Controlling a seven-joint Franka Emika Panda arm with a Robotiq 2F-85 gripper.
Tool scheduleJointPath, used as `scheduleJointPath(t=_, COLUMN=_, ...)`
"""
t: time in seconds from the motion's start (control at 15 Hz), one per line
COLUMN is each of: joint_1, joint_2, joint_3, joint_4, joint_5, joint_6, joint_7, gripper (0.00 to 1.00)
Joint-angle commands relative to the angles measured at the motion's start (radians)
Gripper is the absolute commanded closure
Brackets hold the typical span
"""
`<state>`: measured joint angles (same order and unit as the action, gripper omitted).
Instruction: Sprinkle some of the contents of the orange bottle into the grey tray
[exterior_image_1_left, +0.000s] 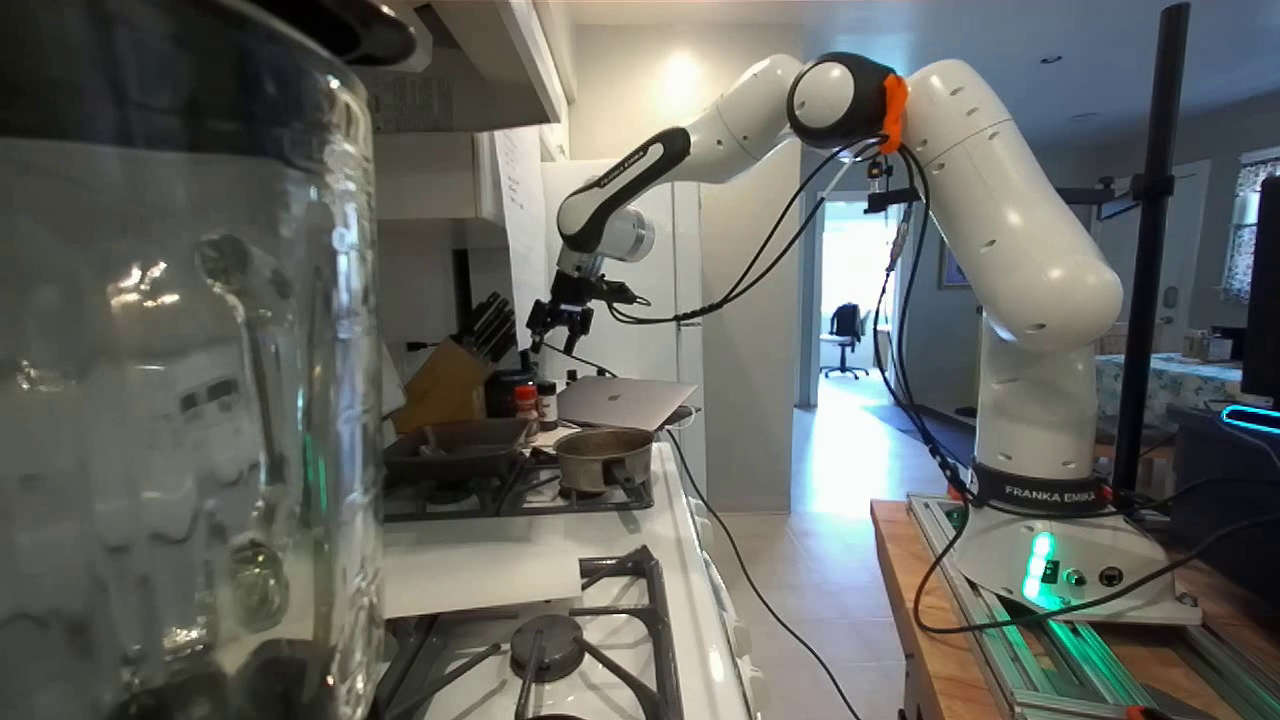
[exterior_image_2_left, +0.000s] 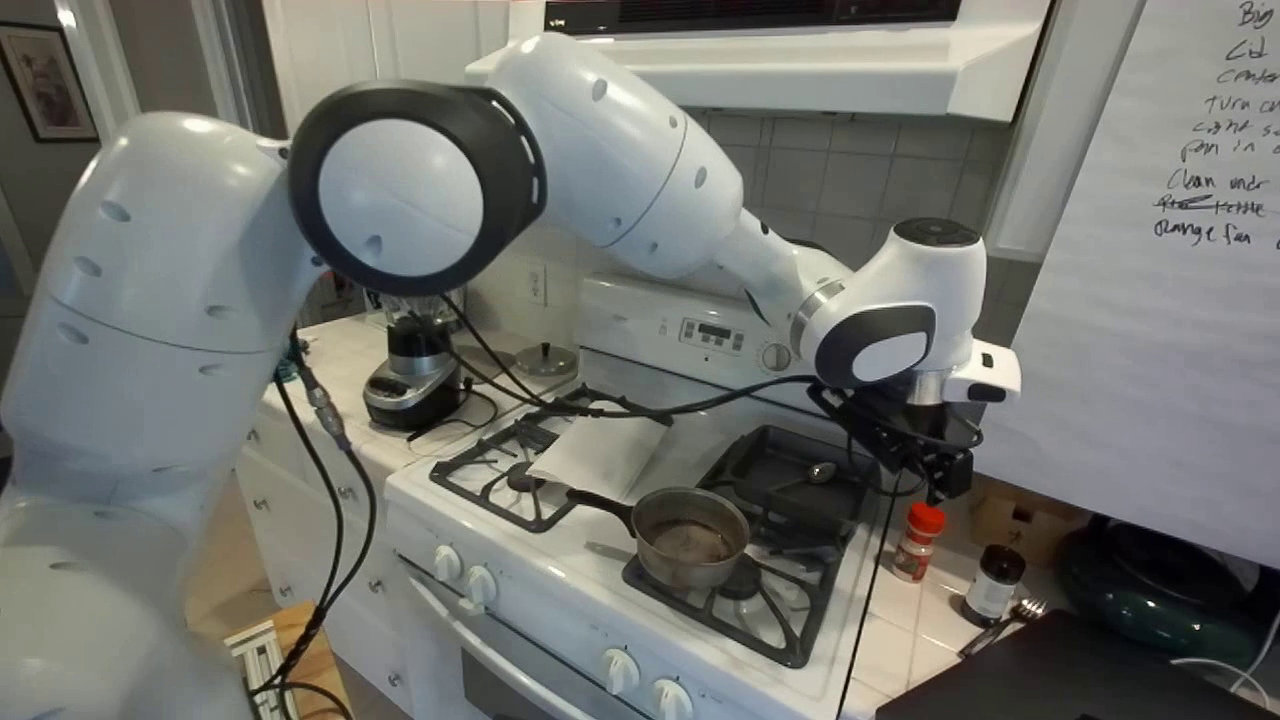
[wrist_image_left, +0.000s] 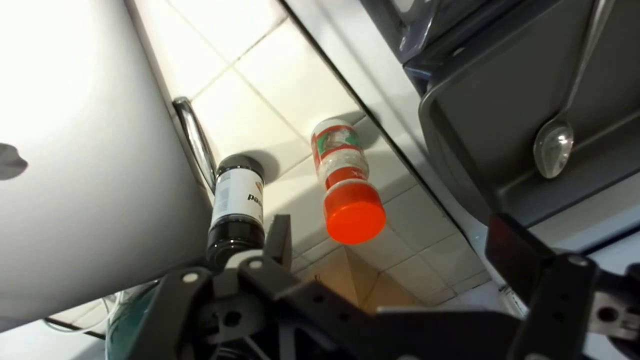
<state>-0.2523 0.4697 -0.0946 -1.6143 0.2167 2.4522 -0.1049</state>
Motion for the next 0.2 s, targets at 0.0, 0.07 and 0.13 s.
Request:
scheduleJointPath(t=0.0, joint_1=-0.003, joint_2=-0.013, joint_3=0.003, joint_4=-0.002, joint_5=-0.002, joint_6=-0.025, joint_7=0.015, gripper=0.00)
scheduleJointPath(t=0.07, joint_1=-0.002, joint_2=-0.019, joint_3=0.002, joint_4=-0.004, joint_5=-0.002, joint_6=-0.035, joint_7=0.022, gripper=0.00)
scheduleJointPath(t=0.13, joint_1=-0.002, joint_2=-0.021, joint_3=0.001, joint_4=-0.004, joint_5=-0.002, joint_6=-0.037, joint_7=0.025, gripper=0.00)
